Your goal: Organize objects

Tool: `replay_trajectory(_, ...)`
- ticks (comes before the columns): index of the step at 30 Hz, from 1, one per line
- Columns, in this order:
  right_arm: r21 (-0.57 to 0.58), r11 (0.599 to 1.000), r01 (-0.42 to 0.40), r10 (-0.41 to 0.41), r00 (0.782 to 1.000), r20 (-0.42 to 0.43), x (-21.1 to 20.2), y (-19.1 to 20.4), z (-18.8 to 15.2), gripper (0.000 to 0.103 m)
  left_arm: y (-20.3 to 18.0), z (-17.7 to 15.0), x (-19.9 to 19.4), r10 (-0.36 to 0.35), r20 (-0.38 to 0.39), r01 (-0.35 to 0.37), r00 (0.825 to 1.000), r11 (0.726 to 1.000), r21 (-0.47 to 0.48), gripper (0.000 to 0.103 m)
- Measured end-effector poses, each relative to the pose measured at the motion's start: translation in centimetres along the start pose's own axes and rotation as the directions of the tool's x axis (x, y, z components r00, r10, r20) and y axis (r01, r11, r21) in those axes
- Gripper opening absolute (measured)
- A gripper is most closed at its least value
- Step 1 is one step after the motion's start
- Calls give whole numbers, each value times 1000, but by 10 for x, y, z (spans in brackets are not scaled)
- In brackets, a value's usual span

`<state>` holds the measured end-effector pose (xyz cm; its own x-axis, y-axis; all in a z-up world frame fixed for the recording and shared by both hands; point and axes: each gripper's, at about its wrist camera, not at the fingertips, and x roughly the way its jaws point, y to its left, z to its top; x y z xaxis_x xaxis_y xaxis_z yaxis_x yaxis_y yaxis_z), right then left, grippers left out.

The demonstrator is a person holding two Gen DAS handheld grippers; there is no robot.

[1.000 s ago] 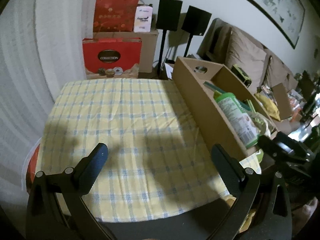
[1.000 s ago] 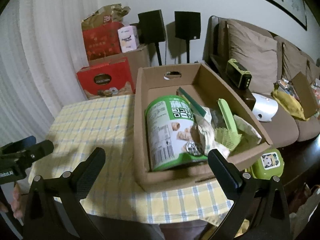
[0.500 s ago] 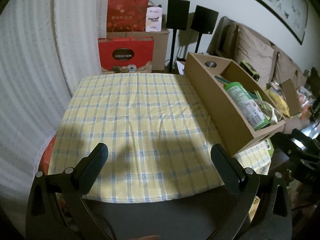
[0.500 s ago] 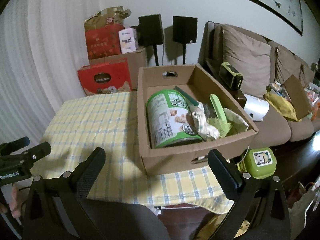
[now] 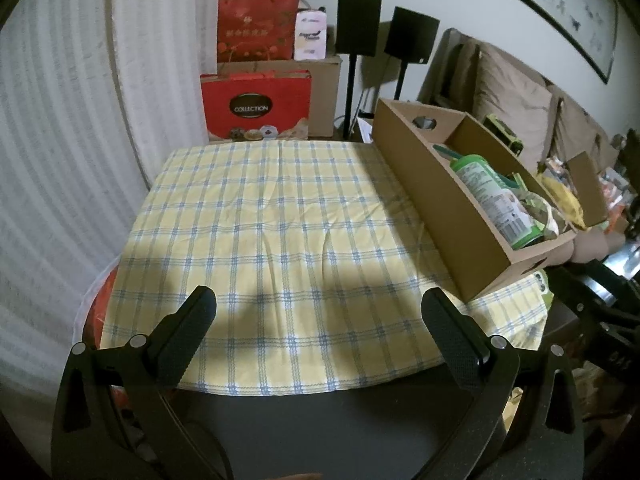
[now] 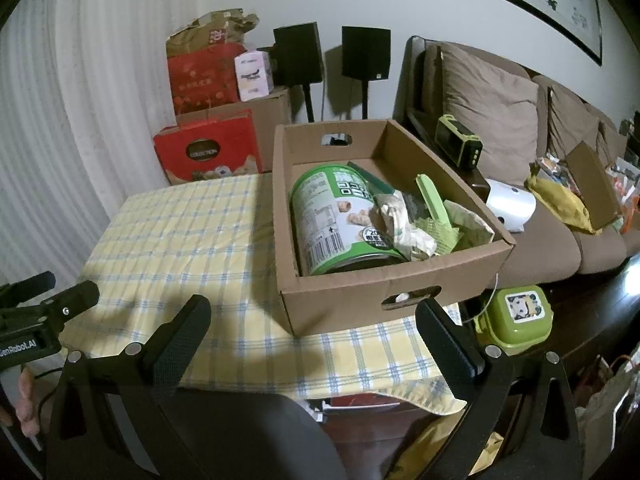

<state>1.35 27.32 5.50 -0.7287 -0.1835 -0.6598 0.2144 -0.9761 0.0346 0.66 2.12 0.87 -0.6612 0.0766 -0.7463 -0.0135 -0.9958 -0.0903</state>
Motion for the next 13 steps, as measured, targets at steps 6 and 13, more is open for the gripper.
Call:
replay_trajectory(6, 3, 1000, -1, 1, 1000, 2, -1, 2, -1, 103, -2, -2, 1, 7, -3, -7, 1000, 1000, 6, 103)
replay_trajectory(13, 7, 1000, -2, 2, 1000, 3, -1, 2, -1, 103, -2, -3, 0, 27, 8, -27, 1000, 1000, 12, 103)
